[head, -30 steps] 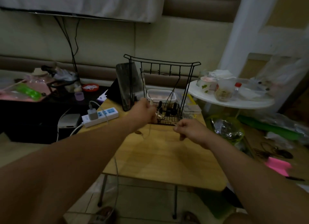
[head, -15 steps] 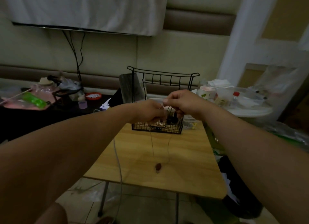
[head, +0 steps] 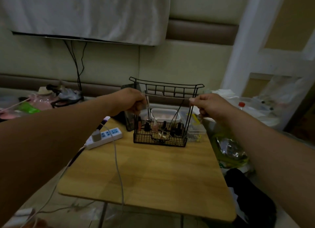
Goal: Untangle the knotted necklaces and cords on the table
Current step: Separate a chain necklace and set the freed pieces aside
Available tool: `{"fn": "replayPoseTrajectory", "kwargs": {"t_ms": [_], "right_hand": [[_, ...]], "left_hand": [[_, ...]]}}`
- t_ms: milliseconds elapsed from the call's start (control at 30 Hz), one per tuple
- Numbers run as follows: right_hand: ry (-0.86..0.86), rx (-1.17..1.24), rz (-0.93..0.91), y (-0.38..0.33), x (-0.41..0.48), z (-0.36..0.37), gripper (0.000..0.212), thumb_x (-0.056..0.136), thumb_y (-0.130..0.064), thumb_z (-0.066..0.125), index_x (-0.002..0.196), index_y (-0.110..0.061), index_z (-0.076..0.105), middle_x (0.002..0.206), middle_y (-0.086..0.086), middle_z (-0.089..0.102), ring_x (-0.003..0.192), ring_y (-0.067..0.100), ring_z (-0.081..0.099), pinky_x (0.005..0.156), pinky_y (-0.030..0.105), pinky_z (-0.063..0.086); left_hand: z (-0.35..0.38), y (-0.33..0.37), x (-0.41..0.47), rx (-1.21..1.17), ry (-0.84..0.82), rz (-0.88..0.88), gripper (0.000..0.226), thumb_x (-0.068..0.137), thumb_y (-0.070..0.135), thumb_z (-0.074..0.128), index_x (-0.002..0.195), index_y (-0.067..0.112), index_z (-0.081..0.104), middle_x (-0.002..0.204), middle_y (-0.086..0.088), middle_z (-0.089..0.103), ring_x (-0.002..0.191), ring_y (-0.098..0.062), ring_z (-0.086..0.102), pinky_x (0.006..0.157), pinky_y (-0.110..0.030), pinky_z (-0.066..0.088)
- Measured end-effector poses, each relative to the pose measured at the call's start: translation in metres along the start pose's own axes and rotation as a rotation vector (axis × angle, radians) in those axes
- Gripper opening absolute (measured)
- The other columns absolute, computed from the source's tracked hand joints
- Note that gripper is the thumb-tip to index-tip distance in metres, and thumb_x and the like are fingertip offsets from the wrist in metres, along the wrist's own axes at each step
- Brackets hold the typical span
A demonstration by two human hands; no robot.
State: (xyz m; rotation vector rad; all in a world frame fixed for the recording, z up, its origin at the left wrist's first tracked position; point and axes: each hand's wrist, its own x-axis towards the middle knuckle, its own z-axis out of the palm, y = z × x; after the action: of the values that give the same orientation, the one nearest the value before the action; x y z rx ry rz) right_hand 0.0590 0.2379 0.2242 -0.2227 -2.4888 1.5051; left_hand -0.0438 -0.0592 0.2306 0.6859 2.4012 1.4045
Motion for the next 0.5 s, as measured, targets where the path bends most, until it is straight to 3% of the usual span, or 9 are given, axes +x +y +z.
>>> {"fn": "replayPoseTrajectory", "kwargs": {"t_ms": [67,233,367,500], "right_hand": [[0.034,-0.011,-0.003,0.002,0.011,0.001,0.028,0.097,-0.039,0.07,0.098,-0.011,0.075,0.067,0.002,0.054,0.068,0.022,0.057,0.094,0.054,0.056],[0.139,0.007,-0.054,0.006,0.036,0.004,0.024,0.1,-0.036,0.067,0.095,-0.013,0.074,0.077,0.009,0.067,0.074,0.021,0.064,0.098,0.055,0.056],[0.215,0.024,-0.076,0.006,0.05,0.007,0.02,0.102,-0.03,0.063,0.097,-0.013,0.072,0.089,0.008,0.069,0.076,0.018,0.065,0.083,0.036,0.056],[0.307,-0.082,-0.125,0.011,0.062,0.011,0.021,0.101,-0.03,0.063,0.097,-0.012,0.073,0.085,0.006,0.072,0.074,0.016,0.068,0.086,0.043,0.055]], "left_hand": [[-0.004,-0.001,0.009,-0.036,0.026,0.016,0.03,0.11,0.025,0.048,0.114,0.002,0.068,0.084,-0.009,0.062,0.083,-0.024,0.063,0.097,-0.047,0.056],[-0.013,-0.006,0.032,-0.036,0.118,0.072,0.021,0.105,0.027,0.058,0.112,0.01,0.068,0.101,-0.016,0.068,0.092,-0.027,0.066,0.098,-0.049,0.058],[-0.019,-0.01,0.046,-0.035,0.174,0.088,0.022,0.105,0.029,0.058,0.116,0.012,0.067,0.106,-0.013,0.066,0.091,-0.023,0.063,0.078,-0.034,0.058],[-0.021,-0.018,0.059,0.075,0.307,0.145,0.016,0.106,0.031,0.058,0.111,0.021,0.069,0.098,-0.004,0.068,0.087,-0.017,0.065,0.07,-0.028,0.05]]}}
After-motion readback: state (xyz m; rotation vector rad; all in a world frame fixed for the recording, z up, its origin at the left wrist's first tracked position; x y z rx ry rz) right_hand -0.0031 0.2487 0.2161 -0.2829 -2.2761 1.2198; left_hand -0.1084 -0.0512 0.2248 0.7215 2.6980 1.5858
